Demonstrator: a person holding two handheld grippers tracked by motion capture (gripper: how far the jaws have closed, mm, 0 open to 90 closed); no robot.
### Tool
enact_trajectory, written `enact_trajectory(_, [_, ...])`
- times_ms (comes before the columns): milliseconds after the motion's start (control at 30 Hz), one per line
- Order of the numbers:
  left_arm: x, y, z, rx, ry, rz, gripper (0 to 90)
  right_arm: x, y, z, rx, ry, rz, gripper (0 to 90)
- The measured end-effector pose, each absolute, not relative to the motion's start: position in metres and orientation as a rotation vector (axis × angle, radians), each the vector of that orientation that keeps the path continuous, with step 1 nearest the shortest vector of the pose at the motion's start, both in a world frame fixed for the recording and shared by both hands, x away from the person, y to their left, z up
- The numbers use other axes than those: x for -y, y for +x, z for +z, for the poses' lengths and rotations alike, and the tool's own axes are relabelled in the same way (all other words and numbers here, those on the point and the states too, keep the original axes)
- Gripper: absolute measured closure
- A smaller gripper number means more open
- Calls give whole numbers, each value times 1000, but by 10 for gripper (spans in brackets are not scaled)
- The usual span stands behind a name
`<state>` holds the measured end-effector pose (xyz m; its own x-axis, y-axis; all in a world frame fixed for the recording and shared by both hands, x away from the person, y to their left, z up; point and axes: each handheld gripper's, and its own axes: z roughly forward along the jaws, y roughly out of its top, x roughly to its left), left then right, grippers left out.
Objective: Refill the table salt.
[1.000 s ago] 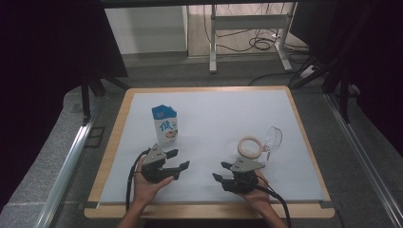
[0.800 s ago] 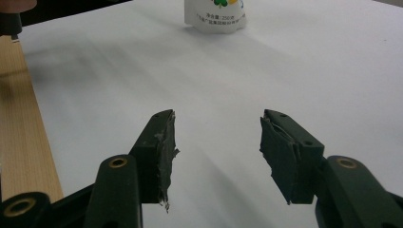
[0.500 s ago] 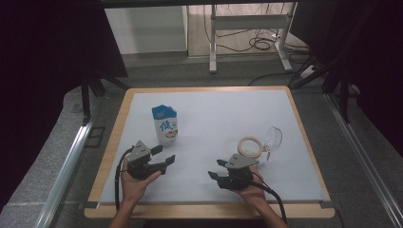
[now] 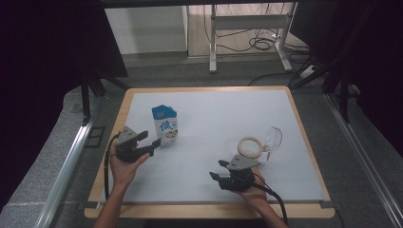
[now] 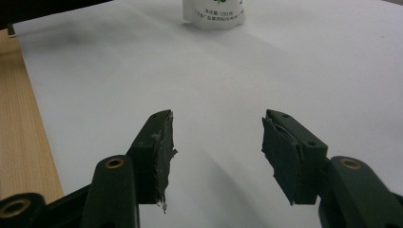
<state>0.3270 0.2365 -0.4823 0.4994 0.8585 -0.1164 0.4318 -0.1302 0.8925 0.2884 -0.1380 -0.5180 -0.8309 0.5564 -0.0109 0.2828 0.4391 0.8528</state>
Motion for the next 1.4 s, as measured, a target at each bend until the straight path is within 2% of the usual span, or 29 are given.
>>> enact_trajectory(467, [-228,375,-475,-1054,1766,514,411,138,288,-521,-2416,721,1323,442])
enact_trajectory(767, [-217,388,-477,-996,1783,480,592,140,289,-522,-2416,725,1307,440])
enact_trajectory(1033, [-218,387,-477,-972,1754,463,845,140,288,-523,-2414,729,1302,439])
enact_trajectory(1133, [-218,386,-479,-965,1750,455,878,140,288,-524,-2414,729,1301,439])
enact_trajectory(1400, [-221,384,-482,-947,1731,462,899,140,289,-524,-2412,731,1296,438])
